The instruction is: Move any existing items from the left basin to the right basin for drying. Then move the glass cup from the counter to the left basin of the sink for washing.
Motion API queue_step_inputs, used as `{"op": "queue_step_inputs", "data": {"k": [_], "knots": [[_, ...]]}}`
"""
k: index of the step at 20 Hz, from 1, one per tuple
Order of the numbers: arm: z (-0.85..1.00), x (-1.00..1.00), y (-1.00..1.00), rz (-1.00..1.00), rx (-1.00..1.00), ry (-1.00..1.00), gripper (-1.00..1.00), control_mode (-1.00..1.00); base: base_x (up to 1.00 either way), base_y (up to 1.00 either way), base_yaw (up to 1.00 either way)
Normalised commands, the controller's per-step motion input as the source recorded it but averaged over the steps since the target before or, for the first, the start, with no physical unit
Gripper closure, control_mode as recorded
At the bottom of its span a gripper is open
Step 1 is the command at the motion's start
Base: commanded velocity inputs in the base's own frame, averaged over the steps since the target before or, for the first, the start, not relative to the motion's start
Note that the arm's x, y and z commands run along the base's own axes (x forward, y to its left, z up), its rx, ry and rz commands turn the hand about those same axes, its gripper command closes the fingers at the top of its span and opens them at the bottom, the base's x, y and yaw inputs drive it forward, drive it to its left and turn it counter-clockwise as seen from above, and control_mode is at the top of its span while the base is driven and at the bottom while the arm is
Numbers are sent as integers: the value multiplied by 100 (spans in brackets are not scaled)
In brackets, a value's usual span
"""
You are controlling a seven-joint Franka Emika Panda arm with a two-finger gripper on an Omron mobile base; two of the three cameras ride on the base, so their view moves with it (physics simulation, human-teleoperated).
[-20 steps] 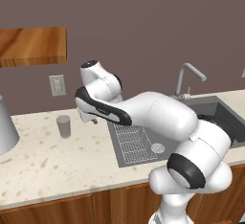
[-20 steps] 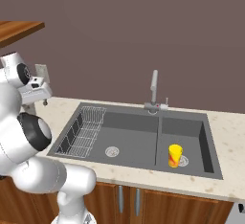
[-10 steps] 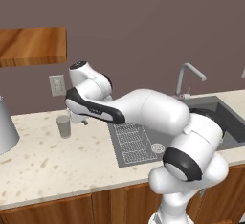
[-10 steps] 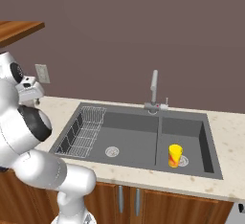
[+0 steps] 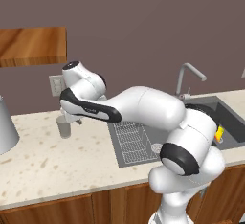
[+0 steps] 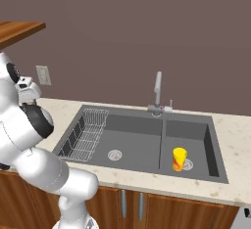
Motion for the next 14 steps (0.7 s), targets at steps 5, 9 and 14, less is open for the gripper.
{"op": "queue_step_inputs", "data": {"k": [5, 9, 14], "knots": [[0, 7, 6, 0, 2, -5, -100, -100, 0, 0, 0], [0, 9, 4, 0, 1, -4, -100, -100, 0, 0, 0], [0, 12, 5, 0, 0, -2, -100, -100, 0, 0, 0]]}}
